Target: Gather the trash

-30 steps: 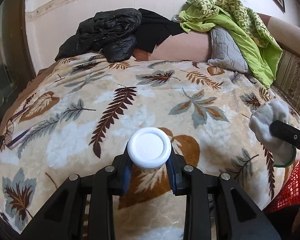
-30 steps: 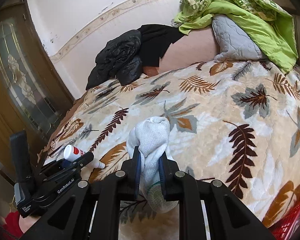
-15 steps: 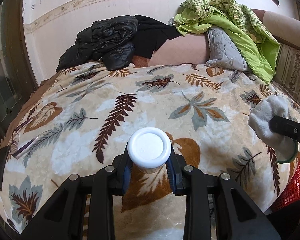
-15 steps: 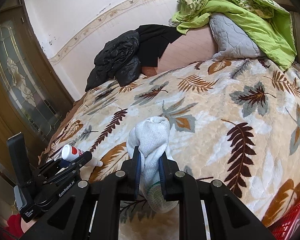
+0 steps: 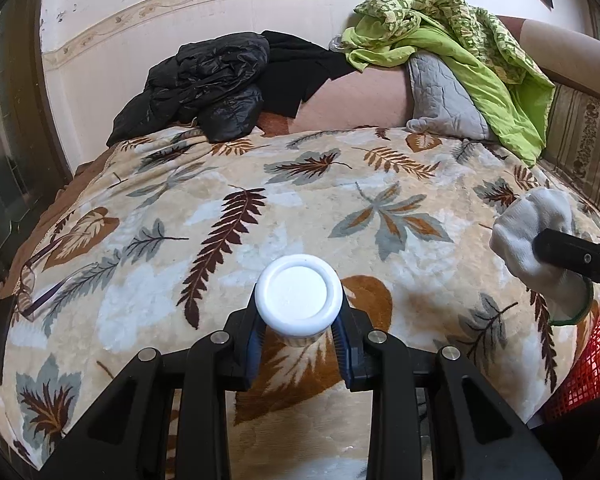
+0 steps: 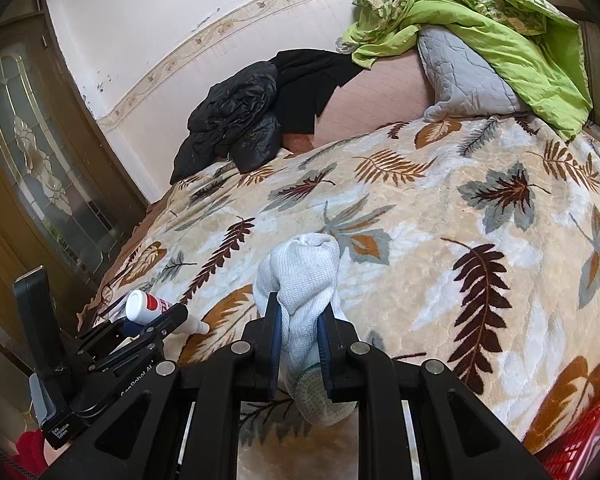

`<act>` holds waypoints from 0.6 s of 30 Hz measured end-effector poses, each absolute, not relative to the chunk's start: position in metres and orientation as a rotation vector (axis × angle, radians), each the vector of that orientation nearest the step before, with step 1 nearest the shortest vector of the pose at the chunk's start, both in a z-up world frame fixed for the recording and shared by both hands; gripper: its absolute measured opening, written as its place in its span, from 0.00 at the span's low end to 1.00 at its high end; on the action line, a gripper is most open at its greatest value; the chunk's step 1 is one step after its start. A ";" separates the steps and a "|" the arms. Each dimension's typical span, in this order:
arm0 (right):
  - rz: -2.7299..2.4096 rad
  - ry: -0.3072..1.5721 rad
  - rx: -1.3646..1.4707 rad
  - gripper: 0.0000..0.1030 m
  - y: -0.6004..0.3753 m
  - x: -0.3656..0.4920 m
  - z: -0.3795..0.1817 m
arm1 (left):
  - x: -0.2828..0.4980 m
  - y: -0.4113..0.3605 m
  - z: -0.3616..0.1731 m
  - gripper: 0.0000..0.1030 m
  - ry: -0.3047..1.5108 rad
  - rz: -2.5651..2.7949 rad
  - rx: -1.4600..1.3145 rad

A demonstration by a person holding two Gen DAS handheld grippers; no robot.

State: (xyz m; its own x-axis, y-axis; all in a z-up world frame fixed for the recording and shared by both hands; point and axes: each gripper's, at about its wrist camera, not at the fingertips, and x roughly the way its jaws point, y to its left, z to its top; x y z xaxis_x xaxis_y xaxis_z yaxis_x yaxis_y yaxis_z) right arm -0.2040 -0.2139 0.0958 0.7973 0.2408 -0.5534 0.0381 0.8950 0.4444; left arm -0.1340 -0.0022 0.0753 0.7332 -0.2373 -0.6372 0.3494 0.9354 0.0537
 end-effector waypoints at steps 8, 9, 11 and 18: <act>0.113 0.642 0.551 0.17 -0.233 -0.225 0.102 | -0.136 -0.015 0.075 0.28 0.672 -0.360 0.182; 0.108 0.637 0.562 0.17 -0.237 -0.231 0.104 | -0.138 -0.018 0.075 0.28 0.669 -0.368 0.185; 0.099 0.621 0.574 0.17 -0.245 -0.241 0.111 | -0.141 -0.024 0.077 0.28 0.667 -0.384 0.192; 0.048 0.566 0.600 0.17 -0.274 -0.282 0.132 | -0.156 -0.041 0.088 0.28 0.663 -0.456 0.190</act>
